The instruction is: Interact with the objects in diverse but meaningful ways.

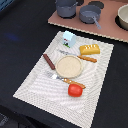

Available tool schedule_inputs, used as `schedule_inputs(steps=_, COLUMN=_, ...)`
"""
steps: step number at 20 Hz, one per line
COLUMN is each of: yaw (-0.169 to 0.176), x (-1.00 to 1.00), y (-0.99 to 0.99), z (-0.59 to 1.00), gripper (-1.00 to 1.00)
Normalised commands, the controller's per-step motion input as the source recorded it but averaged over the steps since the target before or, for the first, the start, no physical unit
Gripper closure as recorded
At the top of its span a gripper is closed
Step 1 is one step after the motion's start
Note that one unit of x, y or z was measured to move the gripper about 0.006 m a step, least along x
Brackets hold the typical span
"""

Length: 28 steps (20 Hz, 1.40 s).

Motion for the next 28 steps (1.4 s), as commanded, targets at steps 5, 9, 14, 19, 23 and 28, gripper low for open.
schedule_inputs(steps=5, yaw=-0.05, x=0.09, y=-0.83, z=-0.03, gripper=-1.0)
schedule_inputs(steps=9, yaw=-0.072, x=0.0, y=-0.81, z=-0.15, gripper=-1.0)
schedule_inputs(steps=14, yaw=-0.067, x=0.06, y=-0.72, z=-0.03, gripper=-1.0)
schedule_inputs(steps=19, yaw=-0.06, x=0.22, y=-0.74, z=0.0, gripper=-1.0)
schedule_inputs(steps=23, yaw=-0.087, x=0.19, y=-0.75, z=0.0, gripper=-1.0)
schedule_inputs(steps=28, yaw=-0.089, x=0.15, y=-0.75, z=0.0, gripper=-1.0)
